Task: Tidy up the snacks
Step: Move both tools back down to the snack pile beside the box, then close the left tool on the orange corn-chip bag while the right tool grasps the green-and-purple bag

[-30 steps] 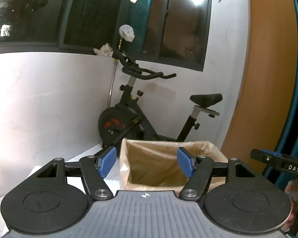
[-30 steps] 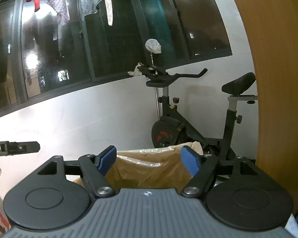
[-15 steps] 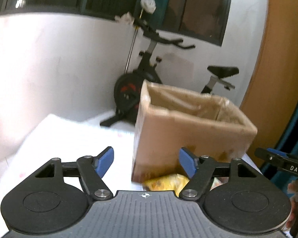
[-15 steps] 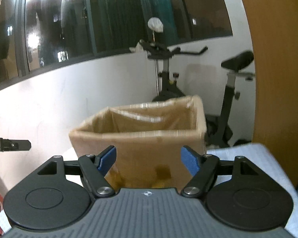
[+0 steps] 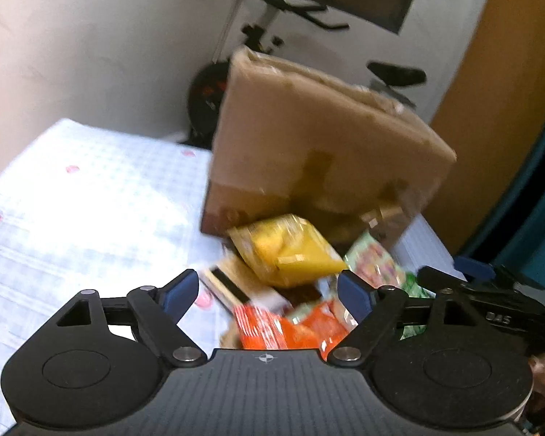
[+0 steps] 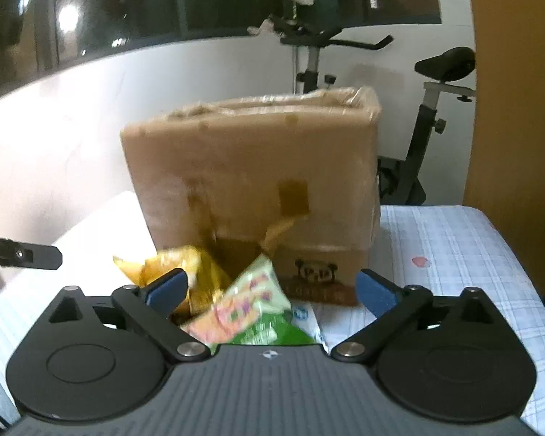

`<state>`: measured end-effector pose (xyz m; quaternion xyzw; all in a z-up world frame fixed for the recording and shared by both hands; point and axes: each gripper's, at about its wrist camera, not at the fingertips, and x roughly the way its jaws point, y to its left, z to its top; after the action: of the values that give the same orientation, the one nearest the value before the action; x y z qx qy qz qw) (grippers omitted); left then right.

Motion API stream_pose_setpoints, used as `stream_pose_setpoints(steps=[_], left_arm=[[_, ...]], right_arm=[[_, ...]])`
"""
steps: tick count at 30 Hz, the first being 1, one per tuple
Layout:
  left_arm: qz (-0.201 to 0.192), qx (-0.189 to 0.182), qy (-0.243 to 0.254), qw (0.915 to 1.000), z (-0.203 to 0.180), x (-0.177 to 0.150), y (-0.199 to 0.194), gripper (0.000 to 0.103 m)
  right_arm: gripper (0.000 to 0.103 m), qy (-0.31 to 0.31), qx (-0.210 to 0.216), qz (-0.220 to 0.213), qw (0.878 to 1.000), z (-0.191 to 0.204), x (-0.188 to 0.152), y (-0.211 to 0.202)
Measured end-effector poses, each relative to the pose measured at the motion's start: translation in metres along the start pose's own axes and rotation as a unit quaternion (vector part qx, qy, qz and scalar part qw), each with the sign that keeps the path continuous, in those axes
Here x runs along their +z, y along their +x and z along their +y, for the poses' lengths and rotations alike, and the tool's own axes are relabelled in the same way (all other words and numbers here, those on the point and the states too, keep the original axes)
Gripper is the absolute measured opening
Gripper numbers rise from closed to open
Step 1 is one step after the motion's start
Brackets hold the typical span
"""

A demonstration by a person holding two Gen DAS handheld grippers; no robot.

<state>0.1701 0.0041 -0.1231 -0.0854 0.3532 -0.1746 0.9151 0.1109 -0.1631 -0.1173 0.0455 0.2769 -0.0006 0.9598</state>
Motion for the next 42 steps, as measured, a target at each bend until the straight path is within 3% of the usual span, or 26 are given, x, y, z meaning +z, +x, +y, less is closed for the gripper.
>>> stream_pose_setpoints(steps=[8,25,42], left_arm=[[0.043,-0.019,0.030,0.9984,-0.011,-0.024,0.010,0.086],[0.106,-0.044,-0.007,0.9934,-0.005,-0.044,0.038,0.093],[0.128,-0.097,0.001,0.9870,-0.017,-0.052,0.068,0.095]], right_arm=[[0.103,-0.007,0.007,0.017,1.000,0.000,-0.024,0.012],[0.103,-0.021,-0.001,0.029,0.999,0.012,-0.046,0.014],[0.103,-0.011,-0.002,0.039,0.999,0.010,-0.053,0.020]])
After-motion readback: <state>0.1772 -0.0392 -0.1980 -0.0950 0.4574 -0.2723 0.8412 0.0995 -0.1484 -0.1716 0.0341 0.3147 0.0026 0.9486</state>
